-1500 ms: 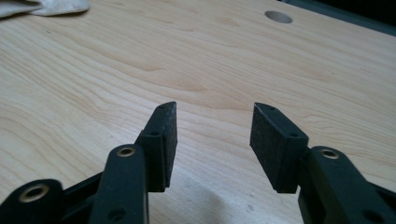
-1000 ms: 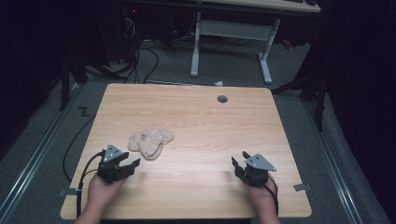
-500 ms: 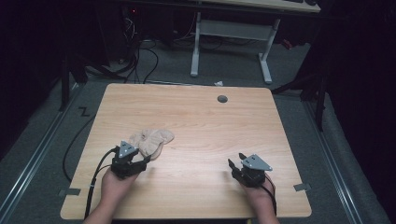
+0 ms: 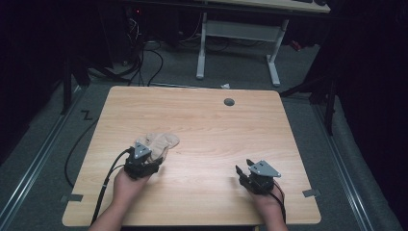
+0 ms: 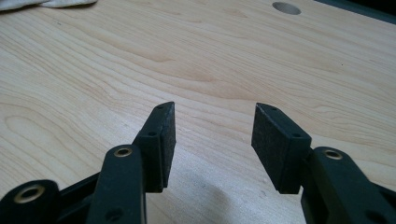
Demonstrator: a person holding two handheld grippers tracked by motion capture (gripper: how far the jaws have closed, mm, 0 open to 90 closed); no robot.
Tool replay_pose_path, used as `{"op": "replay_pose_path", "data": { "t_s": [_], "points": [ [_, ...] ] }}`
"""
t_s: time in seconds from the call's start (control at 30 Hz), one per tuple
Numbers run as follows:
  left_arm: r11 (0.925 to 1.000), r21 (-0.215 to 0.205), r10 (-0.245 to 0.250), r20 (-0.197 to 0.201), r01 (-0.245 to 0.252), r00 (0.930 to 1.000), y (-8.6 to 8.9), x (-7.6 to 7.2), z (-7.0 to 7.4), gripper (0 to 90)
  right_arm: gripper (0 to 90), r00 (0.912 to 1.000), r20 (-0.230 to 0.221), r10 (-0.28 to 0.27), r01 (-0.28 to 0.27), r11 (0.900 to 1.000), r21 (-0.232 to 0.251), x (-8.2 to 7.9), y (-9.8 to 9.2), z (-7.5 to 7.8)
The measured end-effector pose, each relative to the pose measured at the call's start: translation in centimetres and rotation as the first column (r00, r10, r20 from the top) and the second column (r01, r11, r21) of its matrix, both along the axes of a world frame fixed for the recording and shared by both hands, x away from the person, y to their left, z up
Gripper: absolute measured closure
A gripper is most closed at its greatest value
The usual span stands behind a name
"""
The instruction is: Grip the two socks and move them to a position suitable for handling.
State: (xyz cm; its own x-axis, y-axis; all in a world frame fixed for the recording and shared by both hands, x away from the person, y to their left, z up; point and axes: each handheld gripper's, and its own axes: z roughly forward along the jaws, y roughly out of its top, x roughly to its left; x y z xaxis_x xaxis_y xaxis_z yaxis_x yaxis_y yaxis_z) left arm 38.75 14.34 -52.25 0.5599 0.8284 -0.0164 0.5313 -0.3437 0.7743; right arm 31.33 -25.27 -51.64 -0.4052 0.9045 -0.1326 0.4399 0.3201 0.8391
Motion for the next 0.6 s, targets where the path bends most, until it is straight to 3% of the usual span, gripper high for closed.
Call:
{"op": "replay_pose_path", "data": {
  "t_s": [0.13, 0.17, 0.23, 0.27, 0.4, 0.6],
  "points": [
    [0.9988, 0.048, 0.007, -0.032, -0.006, 0.9995, -0.42, 0.33, -0.69, 51.8, 49.9, 1.0000, -0.001, 0.002, -0.002, 1.000, 0.001, 0.01, -0.06, -0.02],
    [0.9978, 0.066, 0.012, -0.018, -0.011, 0.9998, -0.50, 0.25, -0.77, 57.4, 49.9, 1.0000, -0.001, 0.002, -0.002, 1.000, 0.001, 0.00, -0.06, -0.02],
    [0.9969, 0.075, 0.026, -0.011, -0.025, 0.9996, -0.57, 0.21, -0.79, 59.4, 50.0, 1.0000, -0.001, 0.001, -0.001, 1.000, 0.000, -0.04, -0.05, 0.01],
    [0.9946, 0.098, 0.030, 0.013, -0.032, 0.9995, -0.55, 0.08, -0.91, 67.2, 50.0, 1.0000, -0.001, 0.002, -0.002, 1.000, 0.000, -0.06, -0.06, -0.01],
    [0.9939, 0.102, 0.040, 0.036, -0.044, 0.9986, -0.38, -0.05, -1.10, 77.4, 50.1, 1.0000, -0.002, 0.001, -0.001, 1.000, 0.002, -0.05, -0.11, -0.03],
    [0.9944, 0.096, 0.043, 0.033, -0.046, 0.9985, -0.30, -0.04, -1.06, 80.7, 50.3, 1.0000, -0.005, -0.003, 0.003, 1.000, 0.003, -0.08, -0.19, -0.03]
  ]
}}
